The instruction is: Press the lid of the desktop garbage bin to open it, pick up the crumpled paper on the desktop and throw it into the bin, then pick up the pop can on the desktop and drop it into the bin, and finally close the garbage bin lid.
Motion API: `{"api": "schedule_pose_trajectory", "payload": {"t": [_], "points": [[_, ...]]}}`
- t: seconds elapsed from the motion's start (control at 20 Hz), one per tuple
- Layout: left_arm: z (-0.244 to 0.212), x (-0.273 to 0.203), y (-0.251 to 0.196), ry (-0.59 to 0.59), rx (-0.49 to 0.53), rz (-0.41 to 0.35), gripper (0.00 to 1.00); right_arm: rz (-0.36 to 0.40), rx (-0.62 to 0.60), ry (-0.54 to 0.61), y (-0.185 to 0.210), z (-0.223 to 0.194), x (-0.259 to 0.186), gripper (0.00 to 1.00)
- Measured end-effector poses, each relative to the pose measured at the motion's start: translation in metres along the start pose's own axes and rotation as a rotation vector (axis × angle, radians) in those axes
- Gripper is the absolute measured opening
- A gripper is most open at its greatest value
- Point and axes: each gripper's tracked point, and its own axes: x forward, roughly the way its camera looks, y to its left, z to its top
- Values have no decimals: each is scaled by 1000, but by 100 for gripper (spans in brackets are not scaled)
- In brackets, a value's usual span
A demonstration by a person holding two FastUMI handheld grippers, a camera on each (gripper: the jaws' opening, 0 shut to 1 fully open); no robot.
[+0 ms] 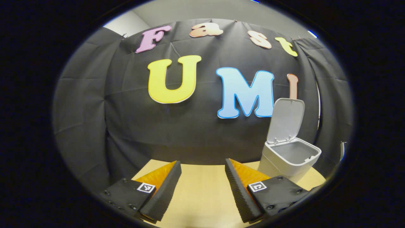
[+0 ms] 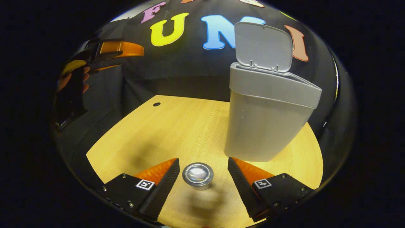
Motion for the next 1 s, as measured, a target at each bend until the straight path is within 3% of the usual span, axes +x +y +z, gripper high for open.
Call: {"api": "schedule_pose_trajectory", "payload": {"t": [0.7, 0.8, 1.0], "points": [[-7, -5, 31, 19, -12, 48, 93, 11, -23, 148, 5, -36, 34, 98], [-8, -5, 32, 24, -19, 50, 93, 9, -17, 151, 7, -37, 34, 85], [-12, -4, 32, 31, -30, 46, 93, 13, -6, 140, 6, -30, 29, 84]]}}
